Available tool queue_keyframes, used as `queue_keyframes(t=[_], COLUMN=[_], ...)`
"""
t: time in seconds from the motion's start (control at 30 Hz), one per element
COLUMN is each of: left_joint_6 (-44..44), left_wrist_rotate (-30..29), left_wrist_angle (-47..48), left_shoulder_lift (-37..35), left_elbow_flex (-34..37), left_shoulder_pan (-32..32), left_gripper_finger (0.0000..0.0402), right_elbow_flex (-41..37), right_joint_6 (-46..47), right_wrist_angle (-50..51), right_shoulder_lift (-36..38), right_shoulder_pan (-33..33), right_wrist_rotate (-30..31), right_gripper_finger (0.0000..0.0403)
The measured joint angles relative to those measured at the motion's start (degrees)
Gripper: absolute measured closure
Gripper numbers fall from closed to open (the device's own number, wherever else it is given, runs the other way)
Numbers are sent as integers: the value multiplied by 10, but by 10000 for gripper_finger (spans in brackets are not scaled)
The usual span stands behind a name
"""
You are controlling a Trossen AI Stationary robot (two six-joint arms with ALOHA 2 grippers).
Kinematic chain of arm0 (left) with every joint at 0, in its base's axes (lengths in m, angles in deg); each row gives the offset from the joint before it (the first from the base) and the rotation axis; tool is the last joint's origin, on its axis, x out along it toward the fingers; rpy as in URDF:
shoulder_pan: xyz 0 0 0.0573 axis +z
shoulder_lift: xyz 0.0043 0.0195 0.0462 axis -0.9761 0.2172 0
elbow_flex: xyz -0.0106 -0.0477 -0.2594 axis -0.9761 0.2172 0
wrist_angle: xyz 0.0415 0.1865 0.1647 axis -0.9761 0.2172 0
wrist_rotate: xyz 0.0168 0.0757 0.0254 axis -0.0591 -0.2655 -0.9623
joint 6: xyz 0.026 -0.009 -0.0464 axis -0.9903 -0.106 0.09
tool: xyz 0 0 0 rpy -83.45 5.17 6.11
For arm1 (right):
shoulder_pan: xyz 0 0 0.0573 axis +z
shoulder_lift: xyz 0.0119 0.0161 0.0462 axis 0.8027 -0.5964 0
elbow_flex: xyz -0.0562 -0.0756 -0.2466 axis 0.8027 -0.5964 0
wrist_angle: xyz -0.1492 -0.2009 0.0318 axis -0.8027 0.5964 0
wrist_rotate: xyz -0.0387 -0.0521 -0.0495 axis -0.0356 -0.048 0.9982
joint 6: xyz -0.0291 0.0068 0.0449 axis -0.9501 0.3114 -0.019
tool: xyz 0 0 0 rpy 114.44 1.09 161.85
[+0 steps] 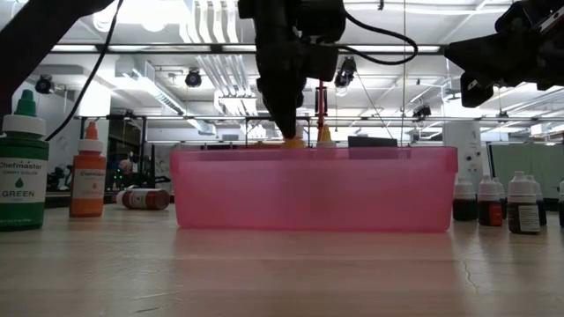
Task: Pick & Place food coloring
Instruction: Put the large yellow food coloring bottle into the red bin
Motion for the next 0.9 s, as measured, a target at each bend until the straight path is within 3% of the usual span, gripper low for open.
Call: queue_keyframes(t=[0.57,0.9], left_joint_6=[-8,-1], left_wrist_rotate=[-2,-1], left_wrist_angle=[-10,-11], left_shoulder_lift=[30,29], left_elbow_flex=[1,1], left_shoulder_pan=[-5,-5], left_gripper_finger=[309,270], right_elbow_flex=[0,0], right_joint_6=[0,0], right_wrist_angle=[0,0], right_shoulder_lift=[0,0], right_shoulder_pan=[0,0], right_wrist_rotate=[0,0], right_gripper_finger=[374,374])
